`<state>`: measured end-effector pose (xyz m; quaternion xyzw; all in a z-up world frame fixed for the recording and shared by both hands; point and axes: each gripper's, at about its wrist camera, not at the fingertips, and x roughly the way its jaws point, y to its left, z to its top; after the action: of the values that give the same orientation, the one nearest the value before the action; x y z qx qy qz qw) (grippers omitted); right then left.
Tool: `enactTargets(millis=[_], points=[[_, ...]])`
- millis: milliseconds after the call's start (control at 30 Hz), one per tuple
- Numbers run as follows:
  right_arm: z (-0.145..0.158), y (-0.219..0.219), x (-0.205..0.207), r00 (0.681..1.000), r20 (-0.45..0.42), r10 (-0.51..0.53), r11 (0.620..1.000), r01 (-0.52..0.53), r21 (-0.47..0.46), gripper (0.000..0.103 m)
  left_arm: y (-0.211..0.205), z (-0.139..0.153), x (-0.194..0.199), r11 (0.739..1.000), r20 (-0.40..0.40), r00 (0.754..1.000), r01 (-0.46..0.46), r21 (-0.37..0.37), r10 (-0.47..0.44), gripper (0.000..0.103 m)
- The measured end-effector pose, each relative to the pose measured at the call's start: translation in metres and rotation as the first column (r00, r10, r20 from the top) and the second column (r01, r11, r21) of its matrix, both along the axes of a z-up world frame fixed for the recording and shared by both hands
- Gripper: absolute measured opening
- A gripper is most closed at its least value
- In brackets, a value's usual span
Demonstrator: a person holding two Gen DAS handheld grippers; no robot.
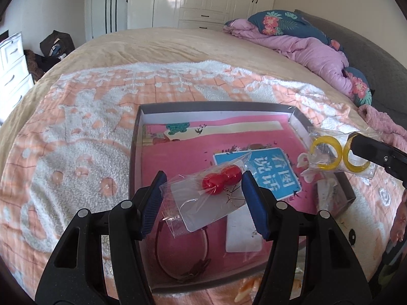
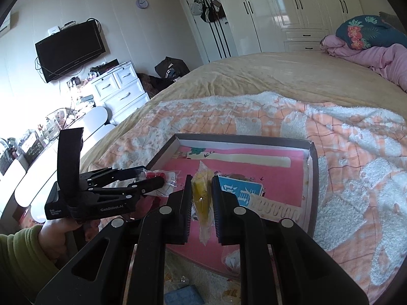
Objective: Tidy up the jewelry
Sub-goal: 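Carry both bags into the gray box and open both tools to release them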
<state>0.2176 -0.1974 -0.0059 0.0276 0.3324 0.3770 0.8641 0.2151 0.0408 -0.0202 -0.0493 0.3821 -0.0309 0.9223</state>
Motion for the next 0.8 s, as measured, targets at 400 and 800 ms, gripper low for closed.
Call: enactTargets(millis=[400, 800], points=[[-0.036, -0.001, 0.013, 0.989, -0.144, 0.019, 0.999, -0.013, 0.048, 0.014, 0.006, -0.004, 0.006, 1.000, -0.012, 1.000, -0.009, -0.001, 0.009, 0.053], [-0.044, -0.017, 0.018, 0.979, -0.202, -0.024, 0.997, 0.039, 0.067, 0.024, 0.001, -0.007, 0.006, 1.000, -0.022, 1.000, 0.005, 0.005, -0.005, 0.054]])
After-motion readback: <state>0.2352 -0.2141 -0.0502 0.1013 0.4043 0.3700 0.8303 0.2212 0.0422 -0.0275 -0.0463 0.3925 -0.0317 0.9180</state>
